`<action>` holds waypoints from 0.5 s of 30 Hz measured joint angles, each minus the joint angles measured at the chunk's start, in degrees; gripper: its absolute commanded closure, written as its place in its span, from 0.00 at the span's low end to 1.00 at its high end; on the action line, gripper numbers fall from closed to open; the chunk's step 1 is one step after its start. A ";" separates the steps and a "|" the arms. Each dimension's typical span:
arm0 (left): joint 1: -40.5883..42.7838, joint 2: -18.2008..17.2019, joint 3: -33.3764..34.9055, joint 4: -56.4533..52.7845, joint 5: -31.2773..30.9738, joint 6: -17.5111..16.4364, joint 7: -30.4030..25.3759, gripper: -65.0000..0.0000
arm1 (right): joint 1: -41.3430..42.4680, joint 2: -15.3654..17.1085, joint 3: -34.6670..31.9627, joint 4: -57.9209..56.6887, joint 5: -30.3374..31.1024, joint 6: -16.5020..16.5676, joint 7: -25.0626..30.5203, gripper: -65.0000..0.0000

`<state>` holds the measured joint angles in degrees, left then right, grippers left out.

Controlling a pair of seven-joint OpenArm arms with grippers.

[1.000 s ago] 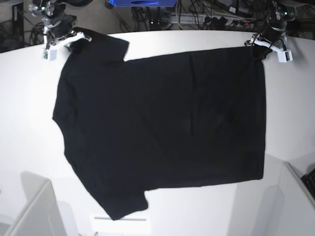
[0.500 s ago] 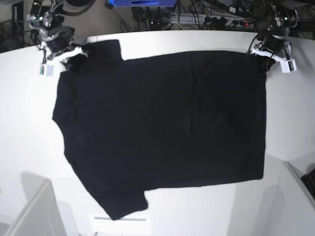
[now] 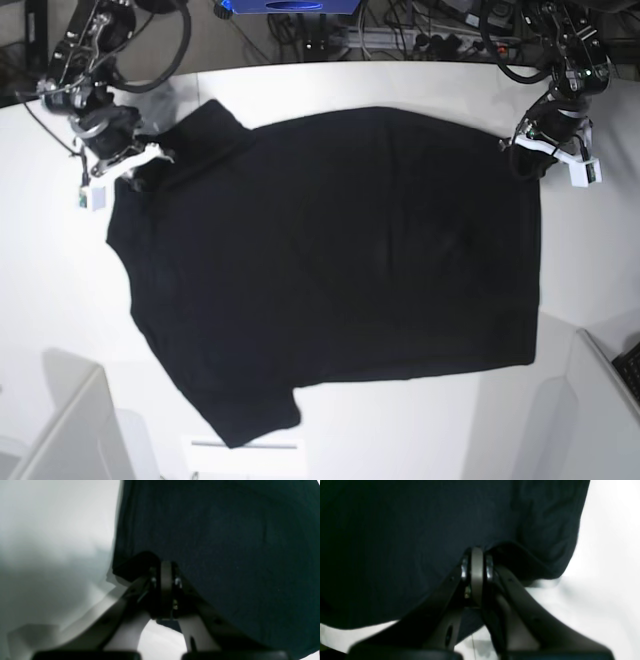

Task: Fold the T-shirt properly
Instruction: 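Lift the shoulders with both grippers and drag the shirt toward the robot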

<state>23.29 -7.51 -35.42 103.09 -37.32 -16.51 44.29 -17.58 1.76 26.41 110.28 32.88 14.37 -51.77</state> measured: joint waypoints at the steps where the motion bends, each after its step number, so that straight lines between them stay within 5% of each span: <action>1: -0.28 0.02 0.00 -0.02 0.09 0.04 0.15 1.00 | 0.96 -0.04 0.00 -0.04 0.00 0.02 -0.26 1.00; 10: -3.82 -0.02 0.00 -0.22 0.59 0.26 0.20 1.00 | 7.48 -0.04 -0.13 -1.16 0.15 0.02 -3.82 1.00; 15: -5.84 -0.13 0.00 -0.24 -0.07 5.22 0.11 1.00 | 10.67 0.59 -0.57 -4.87 0.17 -1.38 -3.96 1.00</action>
<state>17.45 -7.64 -35.42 102.85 -37.39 -11.29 44.40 -6.92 2.35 25.85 105.41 33.06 12.99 -55.72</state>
